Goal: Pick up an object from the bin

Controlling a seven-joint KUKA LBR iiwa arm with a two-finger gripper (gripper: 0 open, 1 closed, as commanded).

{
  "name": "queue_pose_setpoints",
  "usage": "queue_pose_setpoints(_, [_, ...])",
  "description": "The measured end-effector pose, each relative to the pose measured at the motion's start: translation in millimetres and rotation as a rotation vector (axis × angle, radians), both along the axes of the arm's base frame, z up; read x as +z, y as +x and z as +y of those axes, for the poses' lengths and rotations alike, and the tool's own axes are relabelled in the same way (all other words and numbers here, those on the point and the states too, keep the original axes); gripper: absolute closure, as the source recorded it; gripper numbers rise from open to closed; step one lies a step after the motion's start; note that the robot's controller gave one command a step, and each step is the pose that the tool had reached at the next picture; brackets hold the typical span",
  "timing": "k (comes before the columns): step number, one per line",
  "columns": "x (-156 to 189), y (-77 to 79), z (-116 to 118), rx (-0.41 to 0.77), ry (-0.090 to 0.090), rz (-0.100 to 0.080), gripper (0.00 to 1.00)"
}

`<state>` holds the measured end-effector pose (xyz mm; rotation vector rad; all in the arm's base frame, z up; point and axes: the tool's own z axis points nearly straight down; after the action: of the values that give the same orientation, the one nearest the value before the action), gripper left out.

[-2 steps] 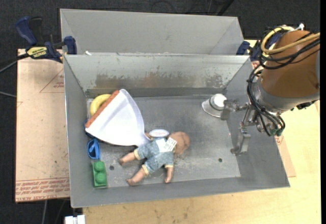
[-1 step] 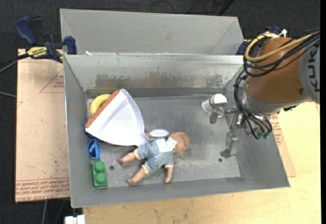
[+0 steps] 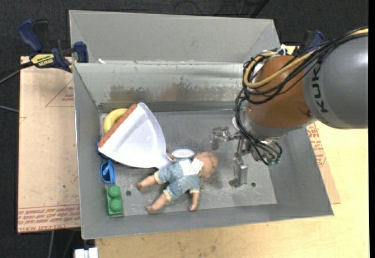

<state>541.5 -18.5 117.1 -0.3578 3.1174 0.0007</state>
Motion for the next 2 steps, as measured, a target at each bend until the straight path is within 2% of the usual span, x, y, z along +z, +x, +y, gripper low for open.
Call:
queue_pose_setpoints(1, [-41.6, -9.7, 10.0, -0.073, 0.000, -0.003, 0.00])
queue_pose_setpoints(2, [-48.9, -10.5, 9.8, -0.077, -0.001, 0.001, 0.00])
